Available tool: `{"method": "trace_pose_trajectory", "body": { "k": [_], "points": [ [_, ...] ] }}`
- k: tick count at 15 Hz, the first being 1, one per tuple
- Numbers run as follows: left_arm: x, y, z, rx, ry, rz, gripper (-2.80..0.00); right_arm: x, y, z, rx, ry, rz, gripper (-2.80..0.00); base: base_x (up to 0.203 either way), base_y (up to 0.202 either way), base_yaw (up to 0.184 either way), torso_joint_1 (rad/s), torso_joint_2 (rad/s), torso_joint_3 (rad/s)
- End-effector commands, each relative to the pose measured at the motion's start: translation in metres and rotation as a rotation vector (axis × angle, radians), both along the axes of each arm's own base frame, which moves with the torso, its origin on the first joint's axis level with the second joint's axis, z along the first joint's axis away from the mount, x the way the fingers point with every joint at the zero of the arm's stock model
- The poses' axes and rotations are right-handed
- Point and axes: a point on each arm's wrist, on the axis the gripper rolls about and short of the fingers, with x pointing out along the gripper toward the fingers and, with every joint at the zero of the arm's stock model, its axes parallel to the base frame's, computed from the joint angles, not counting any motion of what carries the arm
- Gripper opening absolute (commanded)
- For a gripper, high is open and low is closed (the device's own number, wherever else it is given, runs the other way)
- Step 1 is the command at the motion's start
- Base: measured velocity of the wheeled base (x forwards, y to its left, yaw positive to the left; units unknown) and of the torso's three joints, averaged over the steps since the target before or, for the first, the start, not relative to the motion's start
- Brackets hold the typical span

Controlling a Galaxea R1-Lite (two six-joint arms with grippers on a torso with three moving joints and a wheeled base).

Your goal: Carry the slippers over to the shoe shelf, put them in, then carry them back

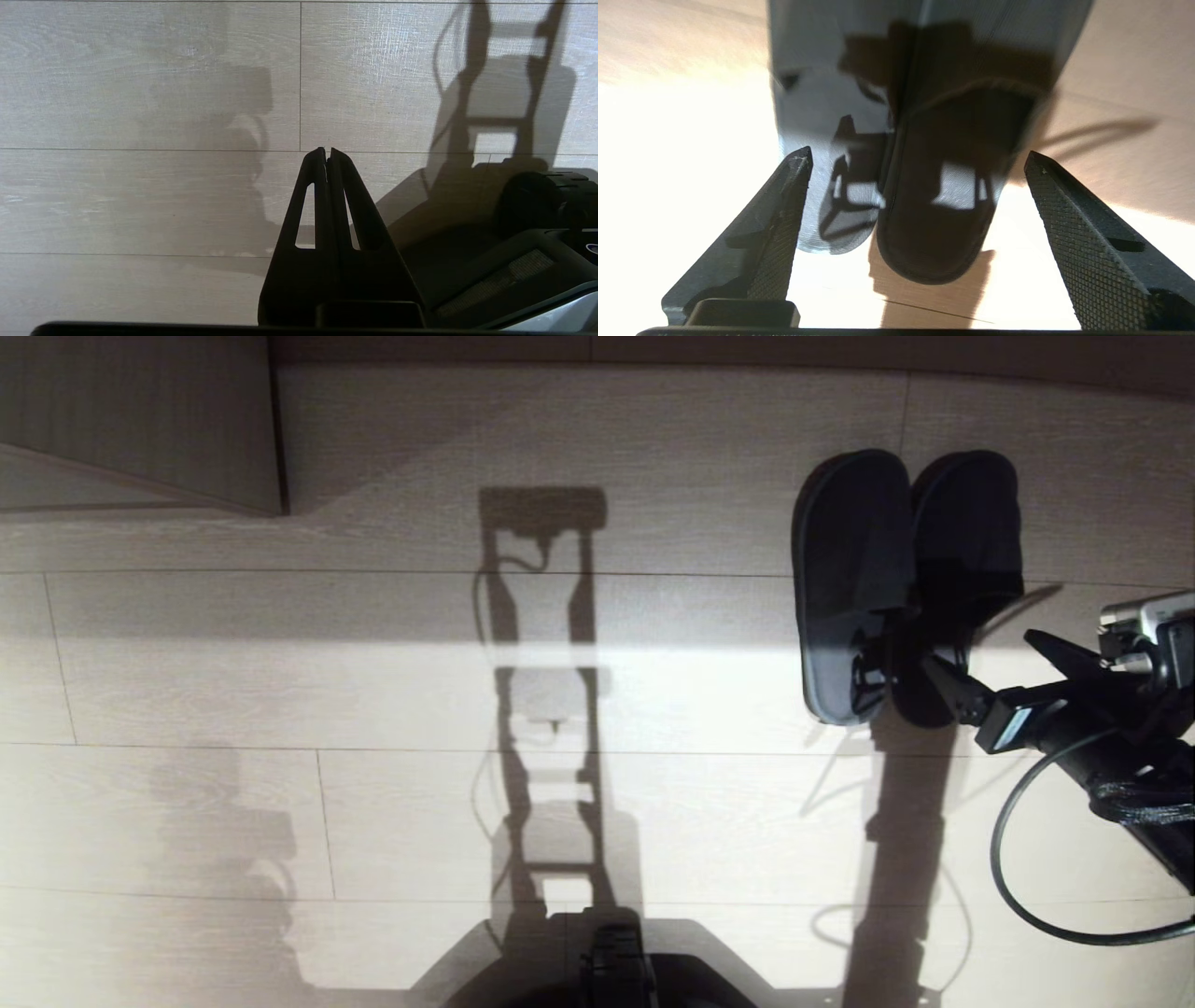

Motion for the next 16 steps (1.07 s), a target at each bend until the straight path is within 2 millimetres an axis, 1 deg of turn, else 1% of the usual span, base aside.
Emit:
{"method": "trace_pose_trajectory", "body": {
  "k": [1,2,3,4,6,8,9,11,13,14,15,16],
  "points": [
    [0.0,0.0,0.0,0.0,0.0,0.001,-2.8,-0.025,-0.001,0.017,-0.001,-0.086,0.002,0.0,0.0,0.0,0.0,0.0,0.0,0.0],
    [0.0,0.0,0.0,0.0,0.0,0.0,-2.8,-0.034,-0.001,0.019,-0.002,-0.1,0.004,-2.8,0.0,0.0,0.0,0.0,0.0,0.0],
    [0.0,0.0,0.0,0.0,0.0,0.0,-2.8,-0.046,-0.001,0.024,-0.001,-0.128,0.007,-2.8,0.0,0.0,0.0,0.0,0.0,0.0],
    [0.0,0.0,0.0,0.0,0.0,0.0,-2.8,-0.063,-0.002,0.03,0.0,-0.164,0.011,-2.8,0.0,0.0,0.0,0.0,0.0,0.0],
    [0.0,0.0,0.0,0.0,0.0,0.0,-2.8,-0.105,-0.003,0.035,-0.001,-0.219,0.013,-2.8,0.0,0.0,0.0,0.0,0.0,0.0],
    [0.0,0.0,0.0,0.0,0.001,0.0,-2.8,-0.148,-0.005,0.035,-0.001,-0.264,0.014,-2.8,0.0,0.0,0.0,0.0,0.0,0.0],
    [0.0,0.0,0.0,0.0,0.001,0.0,-2.8,-0.168,-0.006,0.032,-0.002,-0.27,0.015,-2.8,0.0,0.0,0.0,0.0,0.0,0.0],
    [0.0,0.0,0.0,0.0,0.001,0.0,-2.8,-0.203,-0.007,0.019,-0.001,-0.251,0.017,-2.8,0.0,0.0,0.0,0.0,0.0,0.0],
    [0.0,0.0,0.0,0.0,0.001,0.0,-2.8,-0.231,-0.008,-0.001,0.008,-0.221,0.012,-2.8,0.0,0.0,0.0,0.0,0.0,0.0],
    [0.0,0.0,0.0,-0.002,0.0,0.0,-2.8,-0.24,-0.008,-0.012,0.016,-0.199,0.004,-2.8,0.0,0.0,0.0,0.0,0.0,0.0],
    [0.0,0.0,0.0,-0.002,0.0,0.0,-2.8,-0.244,-0.008,-0.026,0.025,-0.166,-0.006,-2.8,0.0,0.0,0.0,0.0,0.0,0.0],
    [0.0,0.0,0.0,-0.002,0.0,0.0,-2.8,-0.244,-0.008,-0.037,0.034,-0.12,-0.015,-2.8,0.0,0.0,0.0,0.0,0.0,0.0]
  ]
}}
